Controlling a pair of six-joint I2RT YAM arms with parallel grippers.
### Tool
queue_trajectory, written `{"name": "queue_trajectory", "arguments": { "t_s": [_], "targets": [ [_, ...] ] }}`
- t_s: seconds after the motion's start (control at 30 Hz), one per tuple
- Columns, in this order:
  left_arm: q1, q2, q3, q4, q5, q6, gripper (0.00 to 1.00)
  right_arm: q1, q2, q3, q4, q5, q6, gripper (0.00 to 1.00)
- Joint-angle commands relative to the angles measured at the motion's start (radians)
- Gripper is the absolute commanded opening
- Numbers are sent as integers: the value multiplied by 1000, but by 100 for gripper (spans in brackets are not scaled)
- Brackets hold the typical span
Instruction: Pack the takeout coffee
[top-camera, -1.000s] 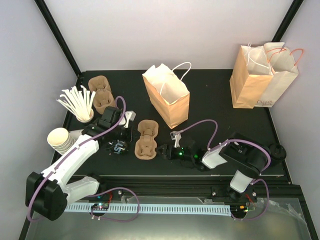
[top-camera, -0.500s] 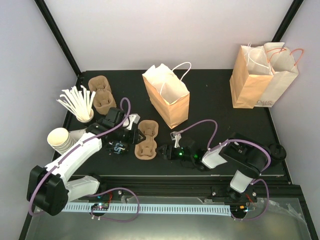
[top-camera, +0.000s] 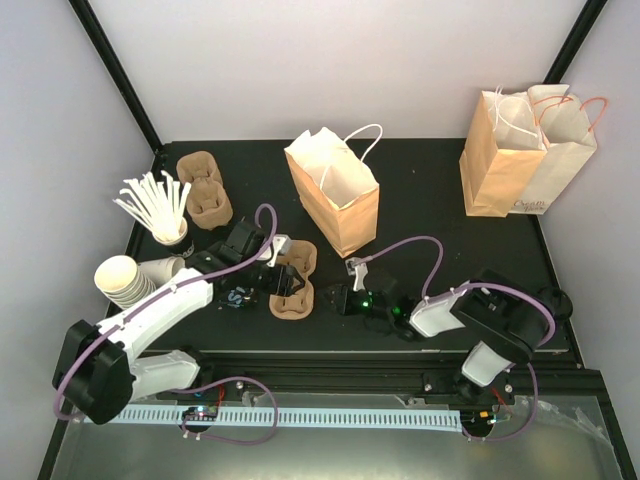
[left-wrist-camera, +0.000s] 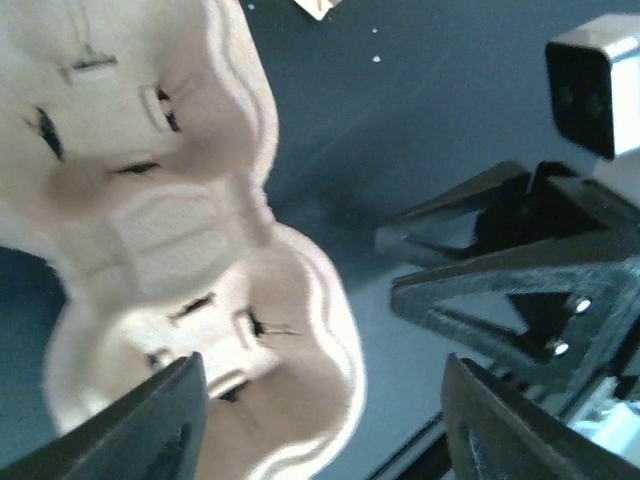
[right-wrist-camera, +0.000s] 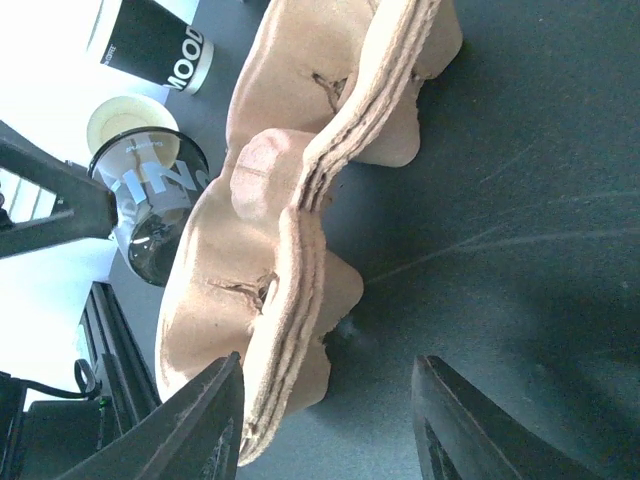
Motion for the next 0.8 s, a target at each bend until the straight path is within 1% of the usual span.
{"name": "queue_trajectory", "arguments": {
  "t_s": [0.0, 0.03, 0.07, 0.13, 0.2, 0.27, 0.33, 0.43, 0.6, 0.77],
  "targets": [
    [-3, -65, -11, 42, -132, -45, 81, -20, -24, -20, 29, -1, -12, 48],
    [0, -92, -16, 41, -163, -65, 94, -23, -28, -23, 30, -2, -13, 47],
    [7, -120, -23, 43, -190, -88, 98, -26, -34, -26, 29, -3, -16, 47],
    [25, -176, -51, 41, -236, -151, 99, -32, -44, -31, 27, -7, -23, 47],
    [45, -229, -98, 91, -243, -187, 99, -35, -54, -33, 18, -9, -33, 47],
    [51, -269, -135, 165, -196, -170, 99, -36, -62, -25, -3, -14, -43, 47],
    [50, -287, -154, 212, -120, -143, 99, -36, -67, -18, -22, -19, -47, 47],
    [46, -264, -143, 216, -41, -124, 98, -38, -68, -20, -22, -27, -41, 46],
    [1, -132, -88, 170, -18, -109, 87, -43, -67, -42, 11, -33, -25, 41],
    [-57, -57, -77, 186, -31, -117, 72, -52, -66, -54, 19, -43, -20, 39]
  ]
}}
